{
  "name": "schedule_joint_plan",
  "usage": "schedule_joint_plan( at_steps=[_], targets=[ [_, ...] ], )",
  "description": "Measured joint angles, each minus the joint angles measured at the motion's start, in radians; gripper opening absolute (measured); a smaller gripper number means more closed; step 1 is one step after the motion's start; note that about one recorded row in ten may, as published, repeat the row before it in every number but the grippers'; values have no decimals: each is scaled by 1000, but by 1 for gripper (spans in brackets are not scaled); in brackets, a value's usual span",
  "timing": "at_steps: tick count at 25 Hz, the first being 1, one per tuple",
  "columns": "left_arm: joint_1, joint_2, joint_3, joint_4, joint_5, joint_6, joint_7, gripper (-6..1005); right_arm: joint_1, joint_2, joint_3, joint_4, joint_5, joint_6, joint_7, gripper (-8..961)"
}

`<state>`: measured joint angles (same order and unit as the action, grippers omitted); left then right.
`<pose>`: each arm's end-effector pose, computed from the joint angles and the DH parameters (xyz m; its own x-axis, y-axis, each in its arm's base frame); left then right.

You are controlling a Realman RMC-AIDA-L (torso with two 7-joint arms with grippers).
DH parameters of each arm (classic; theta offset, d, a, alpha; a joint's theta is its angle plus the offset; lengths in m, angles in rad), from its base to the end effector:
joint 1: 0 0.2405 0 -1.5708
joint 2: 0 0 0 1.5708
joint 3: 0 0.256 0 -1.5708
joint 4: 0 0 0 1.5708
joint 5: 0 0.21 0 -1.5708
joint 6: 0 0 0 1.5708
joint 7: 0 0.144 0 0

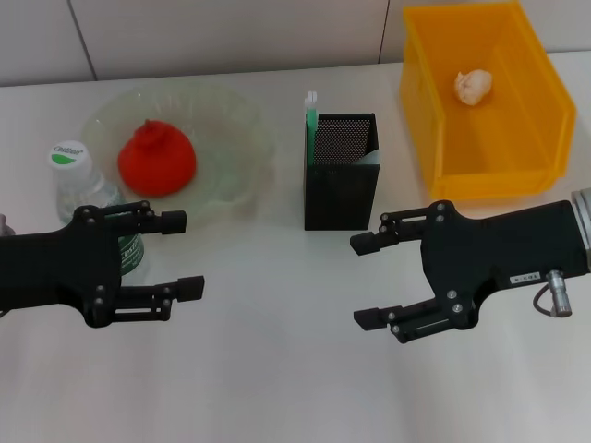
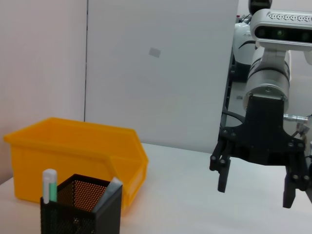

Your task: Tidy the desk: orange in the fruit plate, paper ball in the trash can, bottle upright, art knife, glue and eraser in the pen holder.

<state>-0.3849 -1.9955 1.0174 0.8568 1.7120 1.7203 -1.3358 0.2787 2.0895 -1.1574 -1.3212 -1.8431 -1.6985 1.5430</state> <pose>-0.2443 0.2977 0.0306 0.8531 0.1345 0.5042 0.2031 -0.9756 -0.0833 0.1985 0.2821 0.0237 0.9434 -0.0423 -0.3290 -0.0814 -0.9910 -0.1061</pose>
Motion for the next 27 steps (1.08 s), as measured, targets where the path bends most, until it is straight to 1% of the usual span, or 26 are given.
schedule_joint_plan(
  at_steps=[27],
  targets=[
    [-3,-11,0,10,0,38,0,792,1,0,-3,34,11,19,-6,767]
  ],
)
